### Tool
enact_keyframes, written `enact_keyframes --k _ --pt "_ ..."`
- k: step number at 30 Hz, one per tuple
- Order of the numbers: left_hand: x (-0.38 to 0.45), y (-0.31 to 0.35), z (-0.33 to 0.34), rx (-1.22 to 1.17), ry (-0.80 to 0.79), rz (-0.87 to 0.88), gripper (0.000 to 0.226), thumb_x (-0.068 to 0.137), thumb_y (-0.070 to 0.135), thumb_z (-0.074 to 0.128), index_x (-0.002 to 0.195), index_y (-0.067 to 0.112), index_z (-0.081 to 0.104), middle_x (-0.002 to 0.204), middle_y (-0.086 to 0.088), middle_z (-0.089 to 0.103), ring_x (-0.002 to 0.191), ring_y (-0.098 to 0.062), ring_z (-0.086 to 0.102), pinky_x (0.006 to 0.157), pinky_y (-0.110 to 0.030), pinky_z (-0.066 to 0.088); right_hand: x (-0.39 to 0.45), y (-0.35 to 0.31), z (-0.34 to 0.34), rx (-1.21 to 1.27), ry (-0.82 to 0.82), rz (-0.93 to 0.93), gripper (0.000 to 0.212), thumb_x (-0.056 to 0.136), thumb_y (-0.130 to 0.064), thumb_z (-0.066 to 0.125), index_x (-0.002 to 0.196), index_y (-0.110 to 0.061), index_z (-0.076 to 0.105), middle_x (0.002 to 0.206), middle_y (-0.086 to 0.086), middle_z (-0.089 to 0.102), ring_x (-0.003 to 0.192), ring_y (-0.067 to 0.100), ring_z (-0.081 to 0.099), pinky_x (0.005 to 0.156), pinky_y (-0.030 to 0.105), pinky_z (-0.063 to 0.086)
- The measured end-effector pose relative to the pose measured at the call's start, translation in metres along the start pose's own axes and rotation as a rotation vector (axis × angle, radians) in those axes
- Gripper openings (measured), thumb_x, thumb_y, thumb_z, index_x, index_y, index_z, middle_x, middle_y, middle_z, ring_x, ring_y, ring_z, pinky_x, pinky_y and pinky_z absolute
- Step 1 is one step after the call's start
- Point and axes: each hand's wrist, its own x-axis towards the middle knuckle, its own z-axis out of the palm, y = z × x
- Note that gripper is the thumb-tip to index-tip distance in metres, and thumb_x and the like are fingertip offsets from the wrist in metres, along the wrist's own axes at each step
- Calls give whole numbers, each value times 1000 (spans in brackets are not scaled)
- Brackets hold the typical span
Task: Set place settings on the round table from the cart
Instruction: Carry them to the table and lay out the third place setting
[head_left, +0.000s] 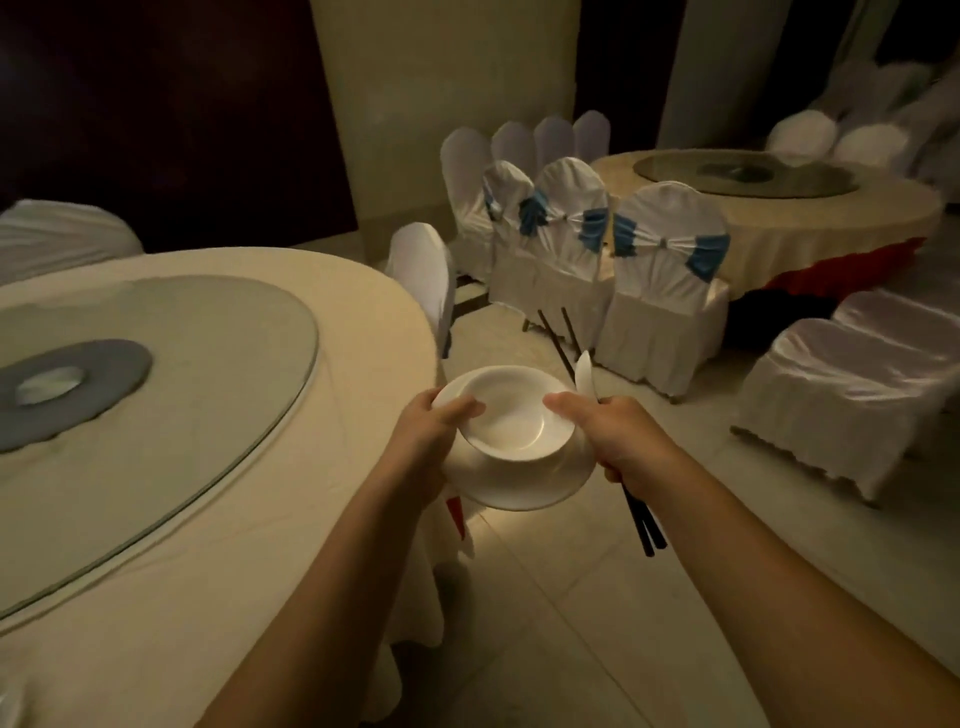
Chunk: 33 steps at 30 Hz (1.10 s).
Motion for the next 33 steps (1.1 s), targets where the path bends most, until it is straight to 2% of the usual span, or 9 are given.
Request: enact_keyframes --k 8,17,22,28,33 --pt "175 37 11 -81 140 -19 44 85 19 66 127 8 57 116 -17 62 102 -33 60 81 -40 50 182 -73 17 -31 -114 -26 57 75 -57 69 111 -13 64 80 3 59 57 14 45 46 27 32" --pt "329 86 35 -71 267 19 39 87 18 63 123 6 59 106 -14 62 88 -26 59 67 -34 45 363 -143 20 -41 -226 -89 55 76 -56 70 110 -13 64 79 1 59 56 13 47 45 27 34" --pt "426 97 71 -76 355 3 39 85 18 64 122 7 61 110 -16 64 92 -29 61 70 -37 49 476 -160 10 -24 -332 -124 54 78 -52 69 113 -11 64 80 2 58 58 14 47 48 28 33" --pt "537 120 124 -117 477 -38 41 85 21 67 124 11 59 114 -15 63 101 -33 61 82 -45 54 611 -204 -17 -103 -428 -143 53 80 -50 69 114 -10 62 90 6 64 64 14 51 50 27 36" --pt "611 134 132 -156 592 -54 40 85 18 65 124 11 59 114 -17 64 103 -36 62 84 -45 52 697 -233 -1 -144 -516 -146 51 81 -50 69 112 -9 63 87 4 62 63 14 50 50 27 35"
